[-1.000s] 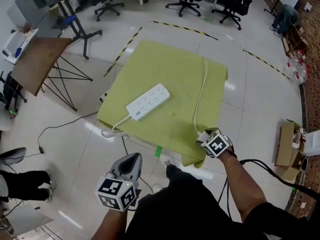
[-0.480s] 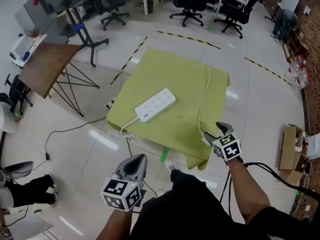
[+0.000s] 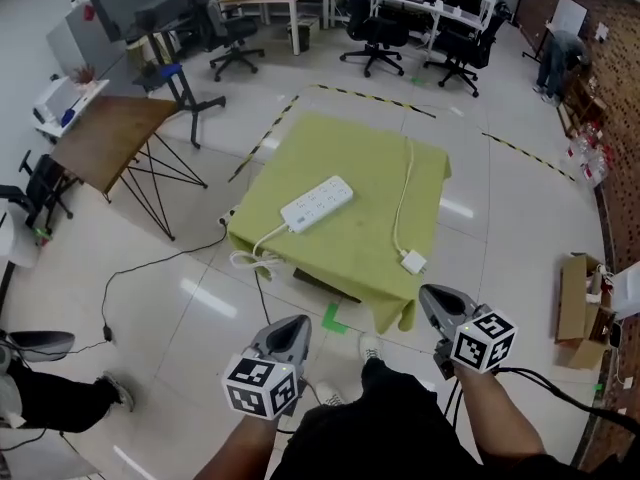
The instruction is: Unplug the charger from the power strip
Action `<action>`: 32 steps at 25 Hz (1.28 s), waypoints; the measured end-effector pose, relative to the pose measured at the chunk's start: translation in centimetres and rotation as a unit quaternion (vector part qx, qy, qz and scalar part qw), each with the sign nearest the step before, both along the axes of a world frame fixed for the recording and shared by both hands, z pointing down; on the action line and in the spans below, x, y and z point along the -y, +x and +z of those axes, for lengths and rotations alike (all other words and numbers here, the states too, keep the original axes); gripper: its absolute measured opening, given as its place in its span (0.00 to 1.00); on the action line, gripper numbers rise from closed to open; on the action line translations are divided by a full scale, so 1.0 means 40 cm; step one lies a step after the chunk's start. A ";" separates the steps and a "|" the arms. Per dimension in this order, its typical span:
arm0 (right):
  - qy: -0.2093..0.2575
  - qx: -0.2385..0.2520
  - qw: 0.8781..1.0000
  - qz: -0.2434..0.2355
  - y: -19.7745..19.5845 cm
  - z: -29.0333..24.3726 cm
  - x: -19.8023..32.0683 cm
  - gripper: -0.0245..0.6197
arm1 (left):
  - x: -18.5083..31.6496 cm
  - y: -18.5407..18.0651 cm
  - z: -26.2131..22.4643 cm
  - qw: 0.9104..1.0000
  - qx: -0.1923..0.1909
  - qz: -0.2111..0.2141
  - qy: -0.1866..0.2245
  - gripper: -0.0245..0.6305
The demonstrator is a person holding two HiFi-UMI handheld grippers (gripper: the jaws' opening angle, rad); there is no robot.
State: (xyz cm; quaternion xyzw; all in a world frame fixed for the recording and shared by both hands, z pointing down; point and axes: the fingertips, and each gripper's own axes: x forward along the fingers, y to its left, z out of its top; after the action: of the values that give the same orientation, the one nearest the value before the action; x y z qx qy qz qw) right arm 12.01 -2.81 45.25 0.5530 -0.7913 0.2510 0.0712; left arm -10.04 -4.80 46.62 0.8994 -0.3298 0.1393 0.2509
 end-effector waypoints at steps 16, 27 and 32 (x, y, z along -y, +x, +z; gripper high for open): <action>0.042 -0.080 0.992 -0.084 0.033 -0.099 -0.334 0.04 | -0.225 0.133 -0.042 0.999 -0.010 -0.038 0.035 0.05; 0.017 -0.059 0.992 -0.108 0.185 -0.043 -0.567 0.04 | -0.427 0.243 -0.063 0.995 0.012 -0.084 0.044 0.05; 0.024 -0.048 0.992 -0.116 0.216 -0.039 -0.601 0.04 | -0.479 0.285 -0.070 0.995 0.016 -0.088 0.044 0.05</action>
State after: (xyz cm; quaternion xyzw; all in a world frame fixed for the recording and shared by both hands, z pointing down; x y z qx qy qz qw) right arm 20.67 21.23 43.70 0.4706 -0.8513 0.1952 0.1250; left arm 1.36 14.35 43.83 0.8748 -0.4172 0.1168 0.2169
